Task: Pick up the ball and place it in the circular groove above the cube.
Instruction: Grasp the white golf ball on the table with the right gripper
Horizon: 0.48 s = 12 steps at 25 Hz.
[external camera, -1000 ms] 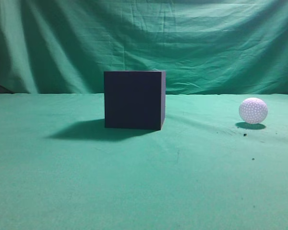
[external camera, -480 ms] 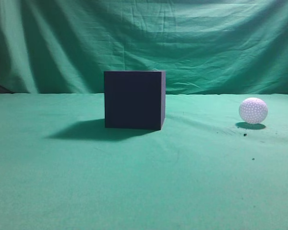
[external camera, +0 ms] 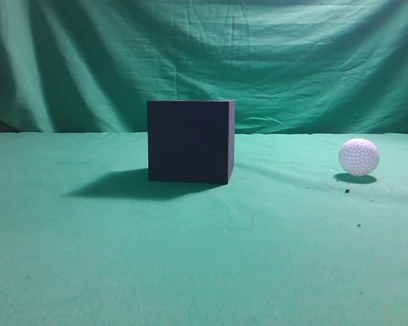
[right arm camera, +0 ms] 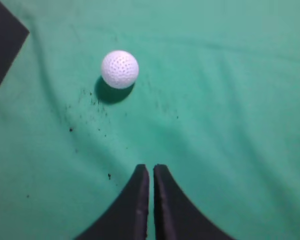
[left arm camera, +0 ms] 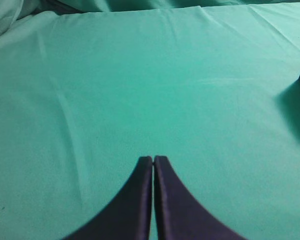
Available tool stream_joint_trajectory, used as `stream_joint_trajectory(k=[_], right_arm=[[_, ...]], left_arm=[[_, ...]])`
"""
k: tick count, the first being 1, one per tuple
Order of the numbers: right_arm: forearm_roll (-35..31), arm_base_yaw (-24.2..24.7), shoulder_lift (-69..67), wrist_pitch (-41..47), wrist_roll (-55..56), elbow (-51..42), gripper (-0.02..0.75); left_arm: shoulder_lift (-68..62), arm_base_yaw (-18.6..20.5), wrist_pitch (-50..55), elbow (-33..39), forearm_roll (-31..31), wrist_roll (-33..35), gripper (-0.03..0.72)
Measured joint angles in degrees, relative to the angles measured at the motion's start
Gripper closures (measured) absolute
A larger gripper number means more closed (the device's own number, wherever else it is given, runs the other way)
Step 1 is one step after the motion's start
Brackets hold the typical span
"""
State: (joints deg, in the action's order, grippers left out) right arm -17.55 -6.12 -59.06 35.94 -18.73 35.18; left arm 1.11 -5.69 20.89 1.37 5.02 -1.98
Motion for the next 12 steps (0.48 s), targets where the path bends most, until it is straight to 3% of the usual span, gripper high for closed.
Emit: stream_joint_trajectory(k=[4, 9, 12], right_arm=[[-0.33, -1.68, -11.58, 5.11, -0.53, 7.61, 0.738], [3.74, -9.75, -20.87, 5.07, 0.09, 14.63, 0.738], [6.89, -12.23, -25.42, 4.99, 0.78, 18.90, 0.738]], left_arm=[[0.00, 0.00, 0.00, 0.00, 0.00, 0.00, 0.688], [0.00, 0.00, 0.00, 0.00, 0.00, 0.00, 0.688], [0.00, 0.00, 0.00, 0.00, 0.00, 0.00, 0.688]])
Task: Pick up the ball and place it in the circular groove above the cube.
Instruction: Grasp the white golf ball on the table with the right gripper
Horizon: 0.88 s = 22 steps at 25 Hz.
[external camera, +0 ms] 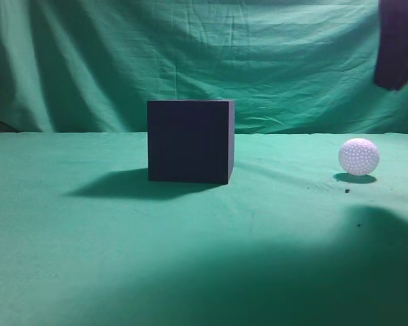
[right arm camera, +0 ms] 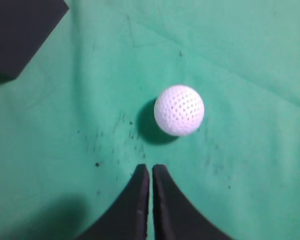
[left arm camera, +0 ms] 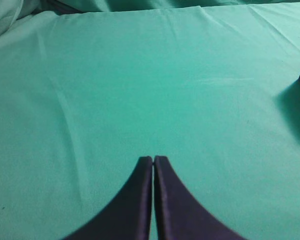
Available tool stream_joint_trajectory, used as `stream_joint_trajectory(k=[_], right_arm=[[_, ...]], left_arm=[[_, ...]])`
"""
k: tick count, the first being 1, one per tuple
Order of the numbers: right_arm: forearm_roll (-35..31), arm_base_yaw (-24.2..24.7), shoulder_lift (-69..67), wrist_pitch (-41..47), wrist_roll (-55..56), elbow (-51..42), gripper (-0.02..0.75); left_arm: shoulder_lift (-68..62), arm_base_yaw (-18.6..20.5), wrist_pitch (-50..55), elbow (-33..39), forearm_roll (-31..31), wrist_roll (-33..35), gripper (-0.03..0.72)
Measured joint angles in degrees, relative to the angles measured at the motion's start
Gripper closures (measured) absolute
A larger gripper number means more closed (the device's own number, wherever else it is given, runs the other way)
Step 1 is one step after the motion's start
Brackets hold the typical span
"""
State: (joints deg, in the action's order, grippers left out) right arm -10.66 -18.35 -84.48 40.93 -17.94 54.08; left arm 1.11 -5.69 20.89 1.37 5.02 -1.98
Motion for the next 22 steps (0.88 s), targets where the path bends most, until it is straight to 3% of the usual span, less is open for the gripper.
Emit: stream_joint_trajectory(k=[2, 3, 4, 10, 13, 18, 22], right_arm=[[1.09, -0.20, -3.06, -0.14, 0.13, 2.34, 0.738], [1.41, -0.31, -4.28, -0.27, 0.23, 3.43, 0.690], [1.86, -0.31, -5.74, -0.35, 0.23, 4.40, 0.690], [2.45, -0.31, -13.42, -1.20, 0.48, 8.01, 0.307], [2.53, -0.31, -16.99, -3.49, 1.57, 8.78, 0.169], [2.53, -0.31, -20.45, -6.16, 3.38, 8.92, 0.173], [2.53, -0.31, -21.33, -7.25, 3.80, 9.00, 0.326]], left_arm=[[0.00, 0.00, 0.00, 0.00, 0.00, 0.00, 0.688], [0.00, 0.00, 0.00, 0.00, 0.00, 0.00, 0.688], [0.00, 0.00, 0.00, 0.00, 0.00, 0.00, 0.688], [0.00, 0.00, 0.00, 0.00, 0.00, 0.00, 0.688], [0.00, 0.00, 0.00, 0.00, 0.00, 0.00, 0.688], [0.00, 0.00, 0.00, 0.00, 0.00, 0.00, 0.688], [0.00, 0.00, 0.00, 0.00, 0.00, 0.00, 0.688]])
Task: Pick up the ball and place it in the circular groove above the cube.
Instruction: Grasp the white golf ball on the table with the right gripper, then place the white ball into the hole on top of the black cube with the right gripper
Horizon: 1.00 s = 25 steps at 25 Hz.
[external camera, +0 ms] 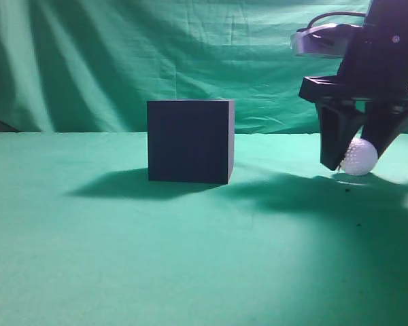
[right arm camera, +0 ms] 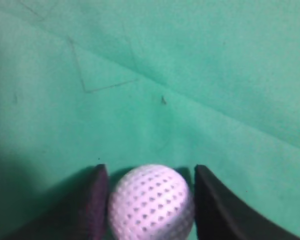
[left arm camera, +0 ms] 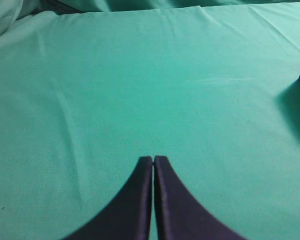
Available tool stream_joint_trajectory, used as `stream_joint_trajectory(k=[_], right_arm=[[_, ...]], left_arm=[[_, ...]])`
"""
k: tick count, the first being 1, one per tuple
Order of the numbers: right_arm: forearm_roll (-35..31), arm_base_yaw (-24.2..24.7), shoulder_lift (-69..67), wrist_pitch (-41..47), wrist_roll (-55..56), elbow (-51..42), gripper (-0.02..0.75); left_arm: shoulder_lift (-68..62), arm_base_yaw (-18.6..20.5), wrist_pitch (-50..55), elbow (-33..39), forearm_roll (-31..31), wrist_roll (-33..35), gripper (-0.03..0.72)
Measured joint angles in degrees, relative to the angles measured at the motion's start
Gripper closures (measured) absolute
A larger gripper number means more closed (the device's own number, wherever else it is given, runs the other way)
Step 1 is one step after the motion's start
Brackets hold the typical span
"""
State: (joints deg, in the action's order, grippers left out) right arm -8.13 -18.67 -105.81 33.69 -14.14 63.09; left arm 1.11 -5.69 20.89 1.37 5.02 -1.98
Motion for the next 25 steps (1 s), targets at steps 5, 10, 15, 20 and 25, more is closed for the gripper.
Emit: stream_joint_trajectory(k=[5, 10, 15, 20, 25], right_arm=[[0.00, 0.00, 0.00, 3.11, 0.22, 1.65, 0.417], [-1.70, 0.00, 0.68, 11.72, 0.58, 10.31, 0.442], [-8.26, -1.85, 3.79, 15.45, 0.23, 18.24, 0.442], [-9.71, -10.45, 3.59, 13.62, -2.54, 19.96, 0.442], [-9.69, -15.99, 1.08, 8.63, -5.06, 20.09, 0.442]], left_arm=[[0.00, 0.00, 0.00, 0.00, 0.00, 0.00, 0.688], [0.00, 0.00, 0.00, 0.00, 0.00, 0.00, 0.688], [0.00, 0.00, 0.00, 0.00, 0.00, 0.00, 0.688], [0.00, 0.00, 0.00, 0.00, 0.00, 0.00, 0.688], [0.00, 0.00, 0.00, 0.00, 0.00, 0.00, 0.688]])
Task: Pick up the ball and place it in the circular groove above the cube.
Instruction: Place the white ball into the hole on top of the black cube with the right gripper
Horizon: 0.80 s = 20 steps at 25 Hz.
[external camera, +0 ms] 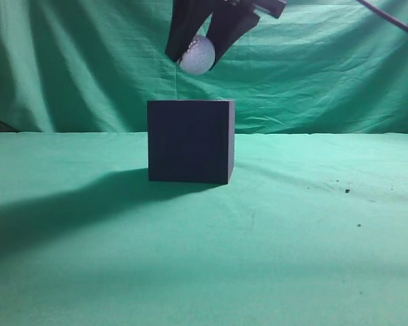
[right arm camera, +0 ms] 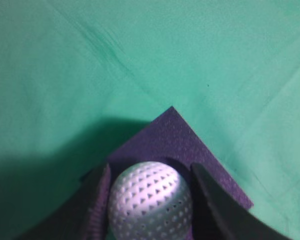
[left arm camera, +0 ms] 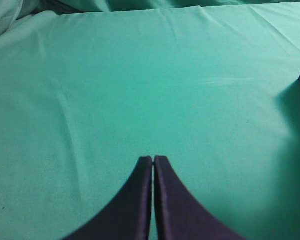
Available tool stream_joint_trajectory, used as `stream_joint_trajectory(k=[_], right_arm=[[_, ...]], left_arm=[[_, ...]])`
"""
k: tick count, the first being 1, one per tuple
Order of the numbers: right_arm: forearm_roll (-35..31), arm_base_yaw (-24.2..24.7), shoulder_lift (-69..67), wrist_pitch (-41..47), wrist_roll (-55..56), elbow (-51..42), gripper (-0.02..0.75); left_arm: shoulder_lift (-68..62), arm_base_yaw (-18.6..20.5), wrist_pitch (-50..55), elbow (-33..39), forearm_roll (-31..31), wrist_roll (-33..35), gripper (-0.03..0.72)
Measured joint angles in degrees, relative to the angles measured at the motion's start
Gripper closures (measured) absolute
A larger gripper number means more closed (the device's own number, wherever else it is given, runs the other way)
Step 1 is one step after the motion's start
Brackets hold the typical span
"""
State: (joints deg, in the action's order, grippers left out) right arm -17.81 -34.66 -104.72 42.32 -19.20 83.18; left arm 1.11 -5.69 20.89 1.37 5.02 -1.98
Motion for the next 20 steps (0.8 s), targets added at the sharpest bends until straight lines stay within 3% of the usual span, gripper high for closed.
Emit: stream_joint_trajectory(k=[10, 16, 20], right_arm=[[0.99, -0.52, -4.29, -3.39, -2.36, 0.00, 0.442], [1.08, -0.52, -4.16, -2.07, -2.57, 0.76, 0.234], [2.01, -0.52, -2.67, 2.01, -2.70, 3.78, 0.250]], left_arm=[[0.00, 0.00, 0.00, 0.00, 0.00, 0.00, 0.688], [0.00, 0.00, 0.00, 0.00, 0.00, 0.00, 0.688], [0.00, 0.00, 0.00, 0.00, 0.00, 0.00, 0.688]])
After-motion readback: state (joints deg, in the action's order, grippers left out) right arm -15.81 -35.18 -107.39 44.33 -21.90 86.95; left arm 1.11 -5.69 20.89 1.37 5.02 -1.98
